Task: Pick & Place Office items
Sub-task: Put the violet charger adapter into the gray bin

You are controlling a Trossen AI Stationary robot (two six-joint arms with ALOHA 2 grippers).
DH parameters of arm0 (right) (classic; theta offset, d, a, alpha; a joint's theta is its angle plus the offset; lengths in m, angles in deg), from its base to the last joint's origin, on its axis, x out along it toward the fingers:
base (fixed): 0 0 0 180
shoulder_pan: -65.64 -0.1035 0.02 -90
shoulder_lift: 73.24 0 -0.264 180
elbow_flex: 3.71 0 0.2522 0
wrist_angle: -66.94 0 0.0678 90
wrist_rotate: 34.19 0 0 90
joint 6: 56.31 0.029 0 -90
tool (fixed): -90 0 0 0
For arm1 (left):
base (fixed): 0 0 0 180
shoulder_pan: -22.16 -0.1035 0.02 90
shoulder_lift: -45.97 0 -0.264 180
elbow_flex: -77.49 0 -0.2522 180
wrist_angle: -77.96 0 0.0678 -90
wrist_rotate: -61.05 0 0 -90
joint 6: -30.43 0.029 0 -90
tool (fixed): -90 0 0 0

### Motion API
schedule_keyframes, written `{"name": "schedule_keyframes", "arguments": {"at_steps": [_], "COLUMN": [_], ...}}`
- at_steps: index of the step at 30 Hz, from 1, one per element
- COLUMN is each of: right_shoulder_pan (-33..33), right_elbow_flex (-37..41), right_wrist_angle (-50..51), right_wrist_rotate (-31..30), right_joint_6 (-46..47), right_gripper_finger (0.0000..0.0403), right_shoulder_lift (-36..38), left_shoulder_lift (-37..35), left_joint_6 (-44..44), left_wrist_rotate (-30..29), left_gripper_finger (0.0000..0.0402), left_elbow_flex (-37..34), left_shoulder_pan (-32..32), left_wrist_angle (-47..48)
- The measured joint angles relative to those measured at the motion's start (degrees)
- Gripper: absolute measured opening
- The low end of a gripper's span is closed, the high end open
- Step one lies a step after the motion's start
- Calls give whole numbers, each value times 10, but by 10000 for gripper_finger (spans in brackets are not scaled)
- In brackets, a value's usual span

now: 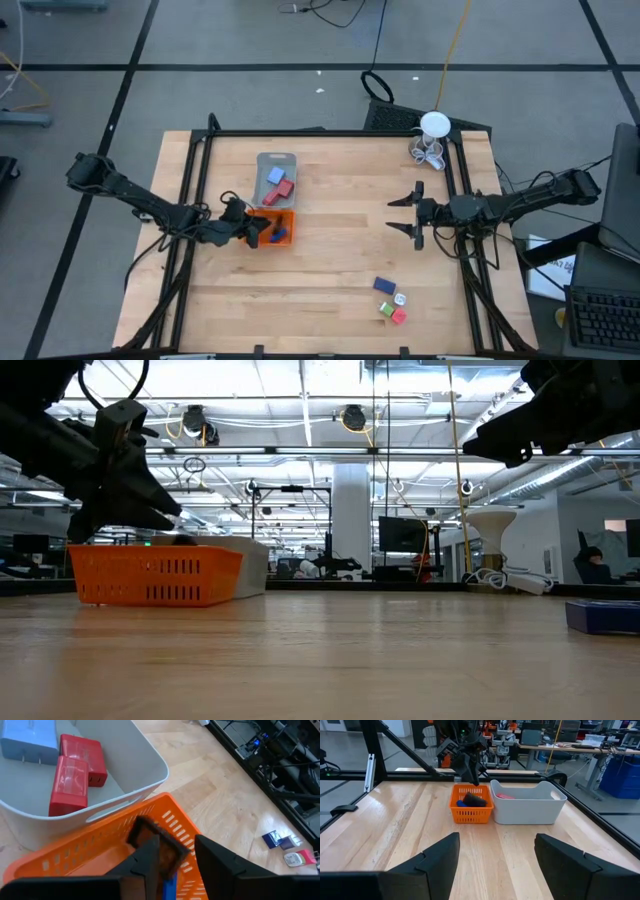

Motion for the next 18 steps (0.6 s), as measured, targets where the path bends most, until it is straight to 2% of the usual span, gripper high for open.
{"name": "schedule_keyframes", "arguments": {"at_steps": [11,18], "right_shoulder_pan": [0,0], "right_elbow_flex": [0,0], "right_wrist_angle": [0,0], "right_wrist_rotate": [0,3], "right_joint_6": [0,13], "right_gripper_finger": [247,247], "right_shoulder_lift": [0,-2], "left_shoulder_lift": [0,0], "left_joint_6": [0,0], "left_wrist_rotate": [0,-5], "left_gripper_finger": [152,152], "left_elbow_flex": [0,0], "left_shoulder_pan": [0,0], "left_wrist_angle": [0,-3]}}
